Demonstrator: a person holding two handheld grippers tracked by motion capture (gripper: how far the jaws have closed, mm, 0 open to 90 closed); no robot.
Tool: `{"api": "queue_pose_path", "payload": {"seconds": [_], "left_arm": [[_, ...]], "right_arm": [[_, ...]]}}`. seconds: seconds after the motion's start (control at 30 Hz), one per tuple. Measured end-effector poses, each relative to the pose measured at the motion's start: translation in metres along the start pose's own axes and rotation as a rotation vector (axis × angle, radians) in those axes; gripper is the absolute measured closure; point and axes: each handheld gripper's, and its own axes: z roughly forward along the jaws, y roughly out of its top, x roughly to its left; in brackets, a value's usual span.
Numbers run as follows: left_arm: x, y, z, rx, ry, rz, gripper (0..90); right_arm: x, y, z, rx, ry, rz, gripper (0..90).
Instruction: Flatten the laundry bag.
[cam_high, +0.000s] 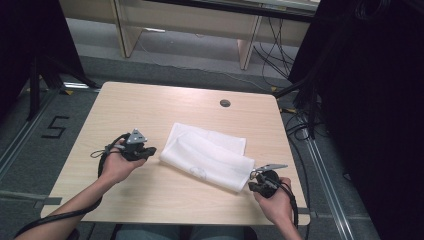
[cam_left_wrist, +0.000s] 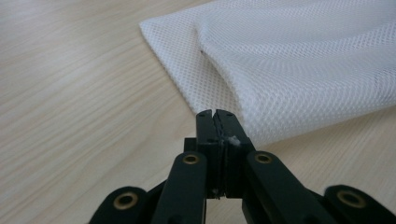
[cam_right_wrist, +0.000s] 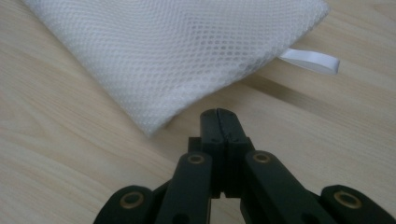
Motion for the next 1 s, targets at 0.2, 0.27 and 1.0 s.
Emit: {"api": "queue_pose_path", "payload": {"seconds": [0.2,0.27,1.0], "left_arm": [[-0.007,0.001,0.010,0.028,-0.037,0.006,87.2],[-0.007,-0.001,0.009,0.038,-0.043,0.027,87.3],[-0.021,-0.013,-0.001,0.056,-0.100,0.052,85.6]], "right_arm": [[-0.001,0.001,0.005,0.025,0.000,0.000,90.0],[0.000,0.004,0.007,0.027,-0.001,0.003,90.0],[0.001,0.053,0.039,0.061,-0.057,-0.010,87.8]]}}
